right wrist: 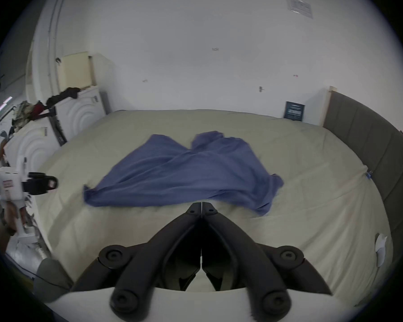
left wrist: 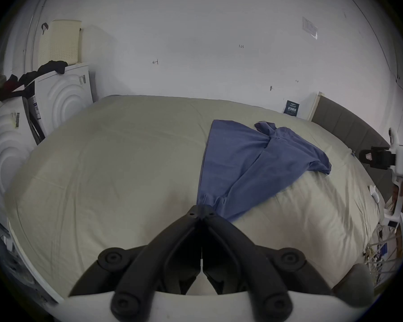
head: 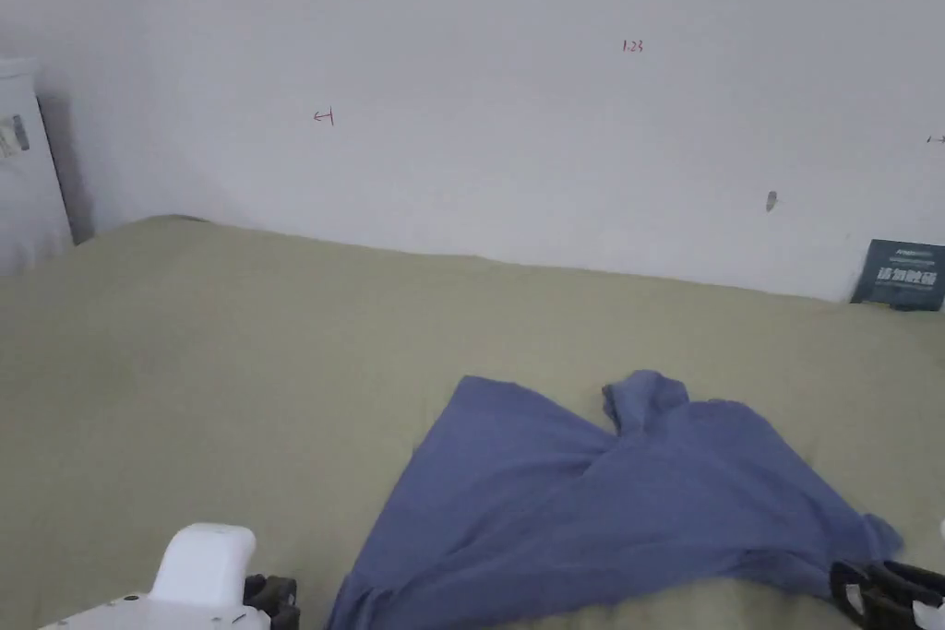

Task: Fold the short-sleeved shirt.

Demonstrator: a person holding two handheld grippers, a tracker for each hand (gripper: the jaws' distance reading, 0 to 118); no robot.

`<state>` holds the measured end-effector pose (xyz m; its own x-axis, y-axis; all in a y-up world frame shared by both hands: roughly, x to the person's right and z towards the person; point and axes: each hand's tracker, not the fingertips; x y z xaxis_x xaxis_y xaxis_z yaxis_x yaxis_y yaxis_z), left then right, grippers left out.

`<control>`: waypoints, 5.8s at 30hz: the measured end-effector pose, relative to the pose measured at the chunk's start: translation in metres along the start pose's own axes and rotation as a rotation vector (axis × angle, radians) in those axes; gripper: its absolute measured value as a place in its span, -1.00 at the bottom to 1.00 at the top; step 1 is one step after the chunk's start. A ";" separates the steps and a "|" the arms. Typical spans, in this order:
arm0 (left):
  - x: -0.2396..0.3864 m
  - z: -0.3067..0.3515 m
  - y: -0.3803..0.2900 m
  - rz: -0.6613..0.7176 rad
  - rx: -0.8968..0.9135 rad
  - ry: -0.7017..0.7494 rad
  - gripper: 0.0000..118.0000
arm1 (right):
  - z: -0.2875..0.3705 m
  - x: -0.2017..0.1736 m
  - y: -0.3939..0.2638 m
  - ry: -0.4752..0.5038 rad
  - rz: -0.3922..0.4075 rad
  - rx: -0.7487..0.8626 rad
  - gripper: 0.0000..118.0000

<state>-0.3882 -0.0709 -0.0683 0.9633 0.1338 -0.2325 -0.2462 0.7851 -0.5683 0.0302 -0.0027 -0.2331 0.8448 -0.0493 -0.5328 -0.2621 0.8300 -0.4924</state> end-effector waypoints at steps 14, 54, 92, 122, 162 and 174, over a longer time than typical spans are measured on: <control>0.019 -0.074 0.018 0.092 -0.161 0.015 0.29 | 0.016 -0.025 -0.014 0.079 0.069 -0.029 -1.00; 0.026 -0.135 0.050 0.078 -0.308 0.013 -0.93 | -0.349 0.069 0.198 -0.021 0.034 -0.243 -0.43; 0.018 -0.147 0.165 0.043 -0.131 -0.068 -0.93 | -0.324 0.080 0.287 -0.067 0.210 -0.095 -1.00; 0.091 -0.032 0.549 -0.098 0.405 0.166 -0.93 | -0.039 0.075 0.524 -0.364 0.105 0.528 -1.00; 0.007 -0.040 0.146 -0.052 -0.034 0.008 -0.93 | -0.002 0.075 0.131 -0.225 -0.051 0.130 -1.00; 0.006 -0.009 0.062 -0.085 -0.100 -0.017 -0.93 | 0.032 0.080 0.009 -0.202 -0.156 0.035 -1.00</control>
<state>-0.3991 -0.0265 -0.1122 0.9826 0.0804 -0.1675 -0.1725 0.7298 -0.6615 0.1107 0.0187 -0.2581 0.9508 -0.0691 -0.3021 -0.1079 0.8399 -0.5319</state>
